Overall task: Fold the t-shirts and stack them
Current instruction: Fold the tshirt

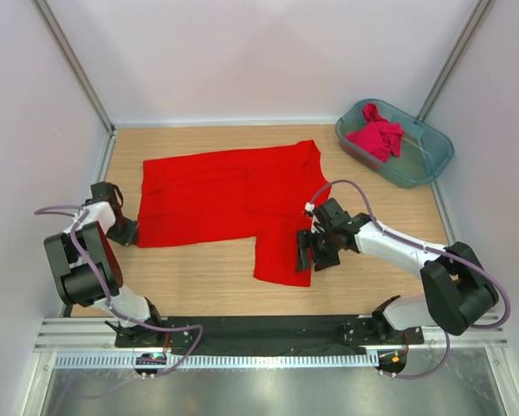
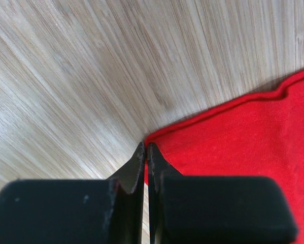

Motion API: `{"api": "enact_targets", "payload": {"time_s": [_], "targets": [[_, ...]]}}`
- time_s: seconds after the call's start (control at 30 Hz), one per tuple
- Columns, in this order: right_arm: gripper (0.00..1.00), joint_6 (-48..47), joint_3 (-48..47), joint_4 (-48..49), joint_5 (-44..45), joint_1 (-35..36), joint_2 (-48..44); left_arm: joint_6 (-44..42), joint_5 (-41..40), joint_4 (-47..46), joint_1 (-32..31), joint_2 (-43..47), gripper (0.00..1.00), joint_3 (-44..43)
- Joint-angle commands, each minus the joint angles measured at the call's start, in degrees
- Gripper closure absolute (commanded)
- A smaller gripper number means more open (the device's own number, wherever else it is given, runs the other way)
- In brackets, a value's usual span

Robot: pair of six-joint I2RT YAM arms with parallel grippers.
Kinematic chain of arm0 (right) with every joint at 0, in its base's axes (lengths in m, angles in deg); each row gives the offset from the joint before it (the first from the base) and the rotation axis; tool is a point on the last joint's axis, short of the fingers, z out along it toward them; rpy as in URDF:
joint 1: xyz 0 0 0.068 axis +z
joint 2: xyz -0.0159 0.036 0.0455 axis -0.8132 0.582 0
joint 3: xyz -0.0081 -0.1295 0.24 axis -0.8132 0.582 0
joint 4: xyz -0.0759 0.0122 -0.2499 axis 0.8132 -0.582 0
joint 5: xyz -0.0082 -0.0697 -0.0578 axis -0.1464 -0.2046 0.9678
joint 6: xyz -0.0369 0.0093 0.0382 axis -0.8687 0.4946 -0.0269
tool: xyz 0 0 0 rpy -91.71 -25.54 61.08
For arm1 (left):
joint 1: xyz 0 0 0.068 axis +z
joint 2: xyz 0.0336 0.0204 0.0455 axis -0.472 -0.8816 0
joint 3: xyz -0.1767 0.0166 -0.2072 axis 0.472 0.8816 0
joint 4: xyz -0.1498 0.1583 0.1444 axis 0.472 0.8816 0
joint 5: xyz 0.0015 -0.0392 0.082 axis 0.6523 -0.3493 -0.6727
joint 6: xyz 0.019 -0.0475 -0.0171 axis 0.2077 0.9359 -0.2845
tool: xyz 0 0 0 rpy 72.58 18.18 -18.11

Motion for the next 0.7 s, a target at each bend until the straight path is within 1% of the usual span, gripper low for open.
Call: {"api": "enact_targets", "payload": {"time_s": [0.0, 0.07, 0.2, 0.27, 0.43, 0.57, 0.67], "targets": [[0.32, 3.76, 2.07, 5.78, -1.94, 1.63, 0.31, -1.12, 0.43, -1.84, 0.26, -0.94, 1.00, 2.62], [0.32, 5.25, 2.43, 6.15, -2.03, 2.24, 0.93, -1.74, 0.34, -1.57, 0.26, -0.67, 1.00, 2.71], [0.34, 6.75, 4.79, 4.56, 2.26, 3.65, -1.17, -2.53, 0.69, -1.40, 0.34, -0.49, 0.99, 3.24], [0.36, 7.97, 5.50, 4.22, 2.62, 3.92, -2.14, -2.53, 0.87, -1.66, 0.26, -0.32, 1.00, 3.67], [0.41, 10.96, 7.87, 7.02, 1.39, 4.36, -1.36, -2.62, 0.87, -2.10, 0.26, -0.05, 1.00, 4.38], [0.47, 12.46, 8.75, 6.94, 2.10, 4.36, -1.09, -3.15, 0.87, -1.92, 0.25, 0.30, 1.00, 4.12], [0.48, 13.69, 9.46, 5.71, 3.14, 4.18, -2.06, -3.50, 0.78, -1.75, 0.34, 0.56, 1.00, 3.85]]}}
